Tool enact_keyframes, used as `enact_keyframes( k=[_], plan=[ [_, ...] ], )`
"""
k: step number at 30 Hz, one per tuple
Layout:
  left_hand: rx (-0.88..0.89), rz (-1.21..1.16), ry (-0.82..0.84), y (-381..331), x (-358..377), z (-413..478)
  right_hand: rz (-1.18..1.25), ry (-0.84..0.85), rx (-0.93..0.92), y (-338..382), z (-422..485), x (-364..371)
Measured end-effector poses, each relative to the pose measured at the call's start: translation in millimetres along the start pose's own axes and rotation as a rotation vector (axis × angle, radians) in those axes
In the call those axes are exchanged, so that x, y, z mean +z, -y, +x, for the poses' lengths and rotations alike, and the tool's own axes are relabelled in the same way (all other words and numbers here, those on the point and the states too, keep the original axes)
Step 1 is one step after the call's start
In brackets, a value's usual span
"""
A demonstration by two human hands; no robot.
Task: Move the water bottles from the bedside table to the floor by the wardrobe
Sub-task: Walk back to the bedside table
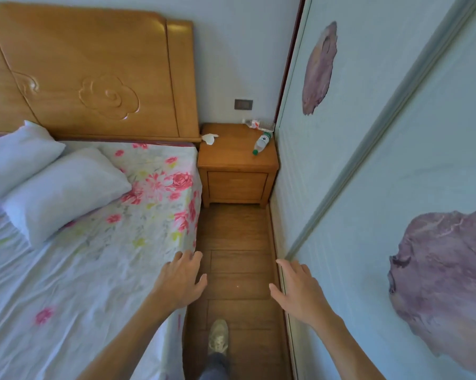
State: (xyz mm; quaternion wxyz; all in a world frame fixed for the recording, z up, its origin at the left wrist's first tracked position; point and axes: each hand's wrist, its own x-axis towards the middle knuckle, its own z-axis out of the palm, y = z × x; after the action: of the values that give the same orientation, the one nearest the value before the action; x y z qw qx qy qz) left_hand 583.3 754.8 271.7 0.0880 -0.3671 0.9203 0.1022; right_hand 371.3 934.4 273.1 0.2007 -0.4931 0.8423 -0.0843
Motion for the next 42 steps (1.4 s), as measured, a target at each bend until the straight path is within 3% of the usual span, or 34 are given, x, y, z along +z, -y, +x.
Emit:
enact_keyframes(
  k=[16, 31, 42],
  plan=[
    [0.007, 0.016, 0.026, 77.6, -49.1, 154.5, -0.015, 0.010, 0.011, 23.2, 167.3, -42.5],
    [0.088, -0.028, 0.008, 50.3, -105.3, 349.3, 0.026, -0.001, -0.012, -20.7, 364.3, -107.3],
    [0.133, -0.035, 0.009, 29.6, -128.5, 467.4, 0.029, 0.017, 0.016, -56.6, 460.8, -142.2]
  ],
)
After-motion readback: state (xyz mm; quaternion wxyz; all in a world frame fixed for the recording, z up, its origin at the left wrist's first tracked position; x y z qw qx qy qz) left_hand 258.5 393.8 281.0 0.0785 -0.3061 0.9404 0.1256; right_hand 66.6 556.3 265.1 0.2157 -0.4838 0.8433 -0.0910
